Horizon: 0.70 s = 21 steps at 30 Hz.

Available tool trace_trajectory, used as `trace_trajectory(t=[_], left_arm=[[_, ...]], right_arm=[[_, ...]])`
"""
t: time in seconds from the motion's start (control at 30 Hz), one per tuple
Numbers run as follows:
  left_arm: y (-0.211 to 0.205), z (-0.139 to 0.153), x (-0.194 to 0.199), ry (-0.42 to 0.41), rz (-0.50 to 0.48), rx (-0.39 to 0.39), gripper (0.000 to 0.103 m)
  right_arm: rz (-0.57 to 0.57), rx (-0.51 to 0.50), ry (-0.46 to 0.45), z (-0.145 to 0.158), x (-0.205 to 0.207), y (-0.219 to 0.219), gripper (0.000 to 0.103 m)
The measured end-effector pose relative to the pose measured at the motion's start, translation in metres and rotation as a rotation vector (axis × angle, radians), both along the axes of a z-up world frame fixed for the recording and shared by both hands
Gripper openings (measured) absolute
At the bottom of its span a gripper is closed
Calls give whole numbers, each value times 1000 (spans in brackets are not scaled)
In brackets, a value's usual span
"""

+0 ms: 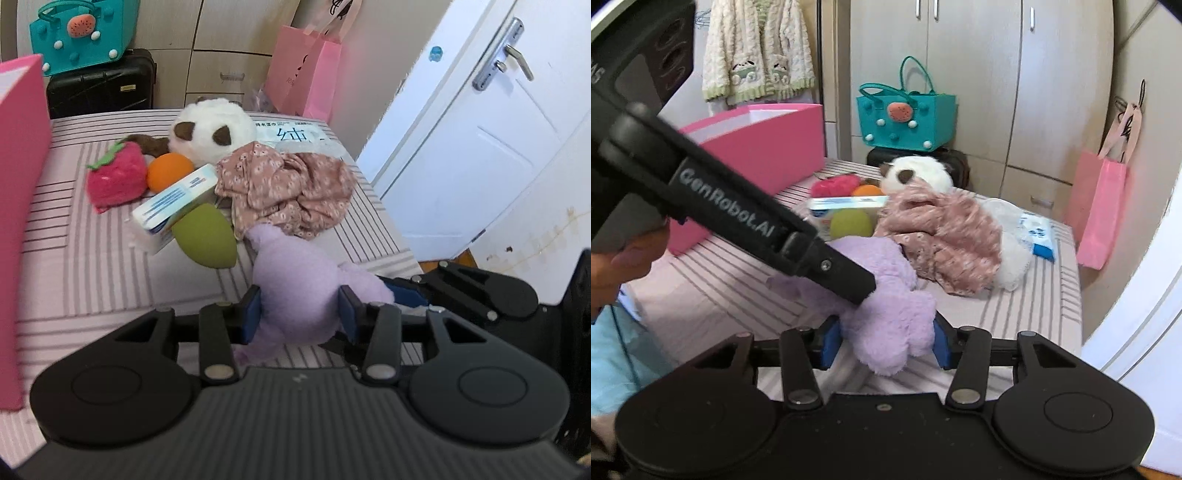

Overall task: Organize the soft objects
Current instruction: 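Lift the lilac plush with the left gripper and carry it over the pink box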

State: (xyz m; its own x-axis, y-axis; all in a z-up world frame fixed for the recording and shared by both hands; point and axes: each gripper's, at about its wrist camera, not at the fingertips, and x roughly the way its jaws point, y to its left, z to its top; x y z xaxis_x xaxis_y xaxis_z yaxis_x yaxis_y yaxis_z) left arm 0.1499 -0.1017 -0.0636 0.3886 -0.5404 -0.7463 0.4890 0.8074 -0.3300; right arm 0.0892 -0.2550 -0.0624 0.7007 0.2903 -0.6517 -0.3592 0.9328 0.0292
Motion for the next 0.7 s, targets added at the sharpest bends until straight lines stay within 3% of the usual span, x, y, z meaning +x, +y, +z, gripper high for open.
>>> trace_trajectory(t=[0.5,0.7], left_arm=[[106,37,-43,221,100,23,44],[160,68,-59,210,174,19,44]], right_arm=[[178,37,140,44,-35,88,56],[269,55,105,73,-38,129,56]])
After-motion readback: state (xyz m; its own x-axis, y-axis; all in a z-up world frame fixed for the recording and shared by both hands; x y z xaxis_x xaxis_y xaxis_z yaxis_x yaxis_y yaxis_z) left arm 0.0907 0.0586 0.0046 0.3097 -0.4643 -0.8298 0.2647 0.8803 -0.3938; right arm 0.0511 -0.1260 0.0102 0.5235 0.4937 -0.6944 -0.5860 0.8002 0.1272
